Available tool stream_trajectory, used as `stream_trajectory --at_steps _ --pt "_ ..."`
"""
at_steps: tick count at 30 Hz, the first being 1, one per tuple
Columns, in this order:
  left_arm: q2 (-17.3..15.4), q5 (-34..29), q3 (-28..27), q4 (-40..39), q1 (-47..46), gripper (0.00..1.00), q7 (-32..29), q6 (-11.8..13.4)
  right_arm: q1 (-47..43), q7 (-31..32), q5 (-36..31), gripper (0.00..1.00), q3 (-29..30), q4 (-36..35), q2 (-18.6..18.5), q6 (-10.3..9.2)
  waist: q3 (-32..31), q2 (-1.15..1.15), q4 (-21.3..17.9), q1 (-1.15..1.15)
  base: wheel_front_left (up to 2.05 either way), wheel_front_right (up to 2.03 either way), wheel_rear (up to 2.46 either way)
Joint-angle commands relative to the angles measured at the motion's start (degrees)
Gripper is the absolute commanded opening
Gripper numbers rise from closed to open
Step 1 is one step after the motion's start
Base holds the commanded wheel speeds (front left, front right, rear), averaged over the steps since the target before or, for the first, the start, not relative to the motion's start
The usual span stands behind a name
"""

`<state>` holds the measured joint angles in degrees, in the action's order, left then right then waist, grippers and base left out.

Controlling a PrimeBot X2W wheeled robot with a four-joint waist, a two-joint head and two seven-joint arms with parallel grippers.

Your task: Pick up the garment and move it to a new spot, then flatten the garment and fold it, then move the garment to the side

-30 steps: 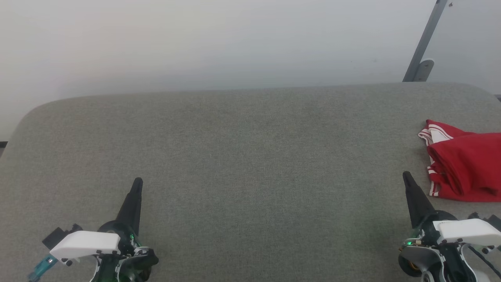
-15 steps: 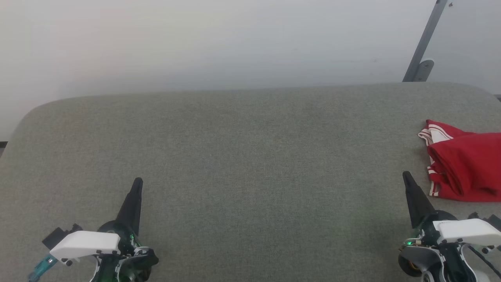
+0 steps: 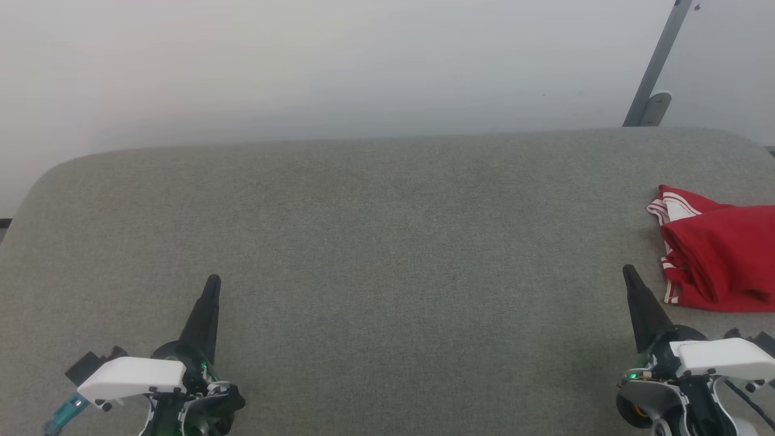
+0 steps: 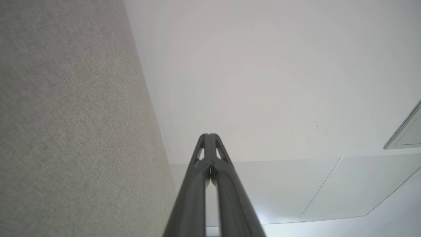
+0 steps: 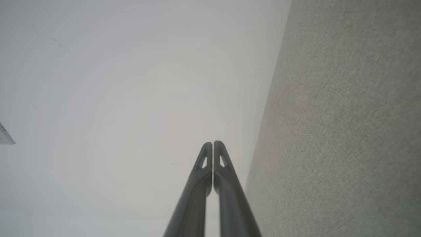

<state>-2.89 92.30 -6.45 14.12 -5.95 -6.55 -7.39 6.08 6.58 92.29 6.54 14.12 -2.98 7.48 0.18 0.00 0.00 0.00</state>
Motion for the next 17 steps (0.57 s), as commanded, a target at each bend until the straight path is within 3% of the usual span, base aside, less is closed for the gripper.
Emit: stream_trajectory --at_steps 1,17 --pt "0.2 0.2 -0.2 -0.2 -0.6 0.00 -0.2 -0.2 0.3 0.1 0.2 0.00 0.0 -0.2 0.2 0.02 0.0 0.00 0.0 0.00 0.00 0.00 0.00" --pt "0.2 0.2 -0.2 -0.2 -0.6 0.00 -0.2 -0.2 0.3 0.1 0.2 0.00 0.0 -0.2 0.2 0.02 0.0 0.00 0.0 0.00 0.00 0.00 0.00"
